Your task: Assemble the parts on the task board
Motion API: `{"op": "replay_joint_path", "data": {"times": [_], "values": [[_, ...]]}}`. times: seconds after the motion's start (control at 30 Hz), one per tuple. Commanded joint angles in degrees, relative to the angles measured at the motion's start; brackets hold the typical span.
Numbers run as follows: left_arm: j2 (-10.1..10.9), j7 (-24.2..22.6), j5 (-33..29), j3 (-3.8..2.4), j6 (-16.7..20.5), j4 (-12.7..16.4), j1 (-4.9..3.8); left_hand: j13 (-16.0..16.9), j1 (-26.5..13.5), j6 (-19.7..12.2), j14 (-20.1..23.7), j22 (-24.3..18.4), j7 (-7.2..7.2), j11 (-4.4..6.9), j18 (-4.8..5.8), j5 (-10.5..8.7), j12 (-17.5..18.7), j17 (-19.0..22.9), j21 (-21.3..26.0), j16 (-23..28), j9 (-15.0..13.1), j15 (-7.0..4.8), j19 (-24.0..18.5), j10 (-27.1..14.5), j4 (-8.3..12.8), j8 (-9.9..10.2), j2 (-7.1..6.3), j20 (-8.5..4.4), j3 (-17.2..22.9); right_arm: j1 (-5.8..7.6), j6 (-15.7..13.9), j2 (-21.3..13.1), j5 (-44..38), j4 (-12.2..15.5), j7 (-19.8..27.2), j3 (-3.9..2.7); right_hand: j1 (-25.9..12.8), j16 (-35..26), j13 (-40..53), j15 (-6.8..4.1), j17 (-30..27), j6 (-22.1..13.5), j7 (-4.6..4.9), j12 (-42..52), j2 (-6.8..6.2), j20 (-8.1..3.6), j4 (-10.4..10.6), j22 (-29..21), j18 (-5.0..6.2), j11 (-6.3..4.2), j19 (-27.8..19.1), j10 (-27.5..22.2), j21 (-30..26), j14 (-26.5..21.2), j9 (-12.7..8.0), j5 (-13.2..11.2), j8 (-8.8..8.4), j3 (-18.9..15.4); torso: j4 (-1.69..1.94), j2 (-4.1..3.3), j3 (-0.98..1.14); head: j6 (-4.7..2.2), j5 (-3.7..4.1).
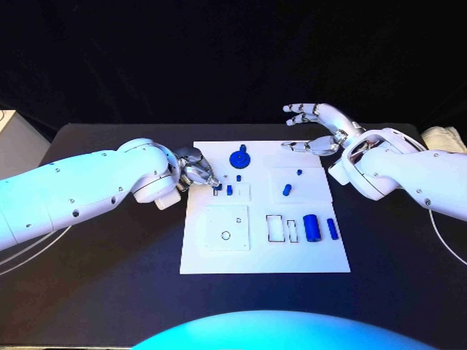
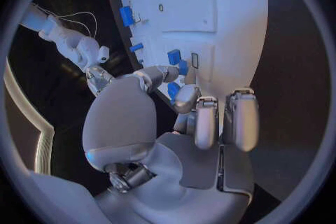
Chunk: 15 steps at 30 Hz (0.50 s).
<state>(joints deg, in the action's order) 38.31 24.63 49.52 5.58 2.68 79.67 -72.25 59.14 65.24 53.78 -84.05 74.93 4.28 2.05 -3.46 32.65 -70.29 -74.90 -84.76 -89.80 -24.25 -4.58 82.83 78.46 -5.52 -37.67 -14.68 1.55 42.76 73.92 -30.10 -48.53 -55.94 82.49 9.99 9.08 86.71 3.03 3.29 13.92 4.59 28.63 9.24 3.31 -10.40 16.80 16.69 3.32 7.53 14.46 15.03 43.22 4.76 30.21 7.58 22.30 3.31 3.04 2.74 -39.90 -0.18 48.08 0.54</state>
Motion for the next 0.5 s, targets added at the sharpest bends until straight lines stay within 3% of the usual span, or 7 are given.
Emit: {"op": "replay_joint_path", "data": {"times": [0.03, 0.23, 0.5], "values": [[-0.62, 1.52, 1.45, -0.02, -1.78, -0.44, -0.36, 0.16, -0.3, 2.51, -5.95, 5.56, -2.14, 0.05, 0.98, 0.11, -0.25, -15.1, -0.26, -0.2, -13.61, -0.46, 0.4, 0.34, 5.23, -1.48, 0.35, 0.02, 4.72, -0.01, 0.54, 0.04, -0.13, 0.1, 0.63, -0.02, -0.16, -0.01, 0.06, -0.06, -0.08, 0.37, 7.76, 0.04, 0.57, 0.01, 0.04, -0.05, -0.91, 0.07, -0.33, 0.38, 0.22, 0.23, 0.09, -0.24, 0.37, 0.45, -0.02, -0.03, -0.03, 0.18, 0.06], [-2.01, 2.93, 3.15, 0.44, -2.98, -1.84, -1.13, 1.26, -0.53, 3.08, -5.95, 5.9, -2.44, 0.27, 1.08, 0.25, -0.99, -15.1, -0.44, -0.2, -13.69, -0.6, 0.66, 1.1, 5.26, -1.64, 0.32, -0.11, 4.4, -0.01, 0.51, 0.02, -0.13, 0.11, 0.6, -0.02, -0.16, -0.01, 0.06, -0.06, -0.08, 0.37, 7.76, 0.04, 0.57, 0.01, 0.04, -0.05, -0.91, 0.07, -0.33, 0.38, 0.22, 0.23, 0.09, -0.24, 0.37, 0.45, 0.09, 0.06, -0.04, 0.44, -0.02], [-2.44, 3.94, 3.57, 0.57, -5.35, -2.39, -1.38, 2.14, -0.89, 3.83, -5.95, 6.06, -2.8, 0.51, 1.12, 0.22, -1.56, -15.1, -0.5, -0.2, -13.7, -0.74, 0.79, 1.92, 5.13, -1.73, 0.54, -0.23, 3.9, -0.01, 0.51, 0.06, -0.13, 0.06, 0.6, -0.02, -0.12, -0.02, 0.06, -0.06, -0.09, 0.44, 7.76, 0.03, 0.54, 0.01, 0.02, -0.08, -0.91, 0.07, -0.37, 0.5, 0.21, 0.32, 0.07, -0.19, 0.36, 0.56, 0.07, 0.1, -0.11, 0.55, 0.02]]}}
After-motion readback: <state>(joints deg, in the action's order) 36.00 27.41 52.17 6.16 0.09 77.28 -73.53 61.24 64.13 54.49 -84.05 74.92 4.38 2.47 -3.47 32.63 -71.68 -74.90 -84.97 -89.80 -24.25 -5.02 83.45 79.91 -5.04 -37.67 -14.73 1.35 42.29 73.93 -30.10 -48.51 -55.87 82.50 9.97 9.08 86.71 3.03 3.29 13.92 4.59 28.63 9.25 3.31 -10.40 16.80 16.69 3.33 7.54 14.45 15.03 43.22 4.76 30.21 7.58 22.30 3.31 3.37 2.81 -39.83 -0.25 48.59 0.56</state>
